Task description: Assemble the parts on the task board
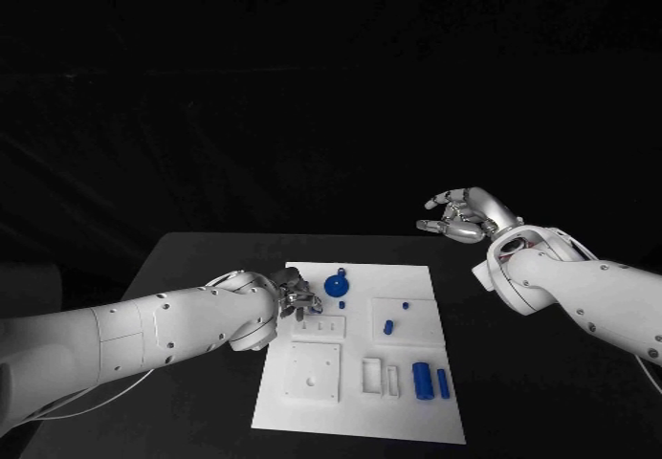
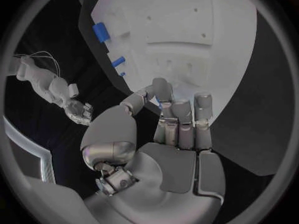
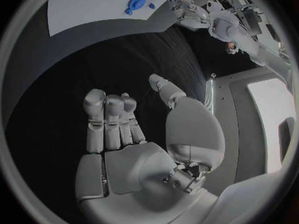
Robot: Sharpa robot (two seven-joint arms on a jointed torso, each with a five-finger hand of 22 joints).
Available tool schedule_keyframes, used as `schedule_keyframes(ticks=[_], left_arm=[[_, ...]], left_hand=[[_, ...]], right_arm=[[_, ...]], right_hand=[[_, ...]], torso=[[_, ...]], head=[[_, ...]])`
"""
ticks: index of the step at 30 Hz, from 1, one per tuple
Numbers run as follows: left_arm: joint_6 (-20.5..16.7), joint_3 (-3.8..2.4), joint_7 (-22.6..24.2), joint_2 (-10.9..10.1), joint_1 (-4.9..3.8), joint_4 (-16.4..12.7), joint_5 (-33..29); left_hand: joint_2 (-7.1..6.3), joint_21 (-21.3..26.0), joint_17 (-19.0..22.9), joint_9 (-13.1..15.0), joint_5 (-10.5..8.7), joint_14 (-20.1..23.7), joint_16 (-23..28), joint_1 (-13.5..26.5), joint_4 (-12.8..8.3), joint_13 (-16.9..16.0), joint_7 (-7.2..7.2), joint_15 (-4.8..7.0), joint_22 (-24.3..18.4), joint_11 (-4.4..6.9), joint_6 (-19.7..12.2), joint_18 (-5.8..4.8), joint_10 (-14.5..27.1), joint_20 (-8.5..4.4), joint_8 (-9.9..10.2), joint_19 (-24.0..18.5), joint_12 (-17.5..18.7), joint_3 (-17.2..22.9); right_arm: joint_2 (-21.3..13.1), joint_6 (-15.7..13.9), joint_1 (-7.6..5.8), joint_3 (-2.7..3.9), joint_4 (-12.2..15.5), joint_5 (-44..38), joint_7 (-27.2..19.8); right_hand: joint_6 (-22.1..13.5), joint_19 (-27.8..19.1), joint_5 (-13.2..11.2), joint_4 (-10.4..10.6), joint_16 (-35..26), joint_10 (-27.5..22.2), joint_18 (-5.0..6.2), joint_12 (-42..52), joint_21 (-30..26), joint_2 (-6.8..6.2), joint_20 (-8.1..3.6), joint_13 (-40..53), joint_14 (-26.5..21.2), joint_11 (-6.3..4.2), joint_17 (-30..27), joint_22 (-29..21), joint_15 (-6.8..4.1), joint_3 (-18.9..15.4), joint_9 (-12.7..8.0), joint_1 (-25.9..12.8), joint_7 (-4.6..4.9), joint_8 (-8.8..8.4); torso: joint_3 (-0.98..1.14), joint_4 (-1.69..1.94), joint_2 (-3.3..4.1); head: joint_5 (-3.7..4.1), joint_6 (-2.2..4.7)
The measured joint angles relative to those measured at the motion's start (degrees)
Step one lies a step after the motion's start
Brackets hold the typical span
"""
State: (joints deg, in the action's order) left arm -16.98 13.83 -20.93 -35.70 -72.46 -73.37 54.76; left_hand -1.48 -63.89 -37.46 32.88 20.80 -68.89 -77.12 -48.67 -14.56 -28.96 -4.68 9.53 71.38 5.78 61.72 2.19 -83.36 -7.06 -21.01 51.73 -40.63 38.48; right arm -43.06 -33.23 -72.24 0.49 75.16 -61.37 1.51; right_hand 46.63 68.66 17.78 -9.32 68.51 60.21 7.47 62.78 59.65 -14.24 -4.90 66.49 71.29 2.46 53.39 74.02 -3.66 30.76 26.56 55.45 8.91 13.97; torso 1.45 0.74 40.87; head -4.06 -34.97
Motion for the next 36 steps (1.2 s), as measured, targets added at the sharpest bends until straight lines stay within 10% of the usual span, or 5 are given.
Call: schedule_keyframes(ticks=[15, 36], left_arm=[[-0.2, -0.01, -0.02, 1.54, 1.93, 2.09, 3.28], [2.46, -0.02, 0.11, 1.85, 2.14, 2.24, 4.12]], left_hand=[[0.0, -0.89, 0.36, 0.2, 0.0, -0.1, -1.03, 0.0, 0.14, -0.7, 0.13, 0.1, -0.32, 0.0, 0.13, 0.0, 0.01, 0.0, -0.05, 0.41, -2.15, -0.15], [0.03, -1.1, 0.77, 0.2, -0.02, -0.11, -1.24, -0.03, 0.1, -0.77, 0.14, 0.11, -0.53, 0.0, 0.14, 0.0, 0.02, 0.01, 0.1, 0.4, -2.37, -0.13]], right_arm=[[0.22, -0.16, -0.09, 0.19, -0.47, 0.5, -0.24], [0.32, -0.13, -0.13, 0.22, -0.63, 0.6, -0.18]], right_hand=[[0.0, 0.0, 1.08, -0.02, 0.0, 0.03, 0.0, 0.0, 0.0, 0.22, 0.01, -0.33, 0.0, -0.02, -0.05, 0.0, 0.01, -0.01, 0.05, 0.23, 0.0, 0.0], [0.19, 0.1, 1.81, 0.0, -0.01, 0.22, 0.0, 0.22, -0.2, 0.45, 0.1, -0.55, 0.0, -0.03, -0.05, 0.01, 0.01, -0.31, 0.03, 0.46, -0.19, -0.01]], torso=[[-0.02, -0.18, 0.04], [-0.09, -0.1, 0.01]], head=[[-0.03, -0.87], [0.2, -1.33]])
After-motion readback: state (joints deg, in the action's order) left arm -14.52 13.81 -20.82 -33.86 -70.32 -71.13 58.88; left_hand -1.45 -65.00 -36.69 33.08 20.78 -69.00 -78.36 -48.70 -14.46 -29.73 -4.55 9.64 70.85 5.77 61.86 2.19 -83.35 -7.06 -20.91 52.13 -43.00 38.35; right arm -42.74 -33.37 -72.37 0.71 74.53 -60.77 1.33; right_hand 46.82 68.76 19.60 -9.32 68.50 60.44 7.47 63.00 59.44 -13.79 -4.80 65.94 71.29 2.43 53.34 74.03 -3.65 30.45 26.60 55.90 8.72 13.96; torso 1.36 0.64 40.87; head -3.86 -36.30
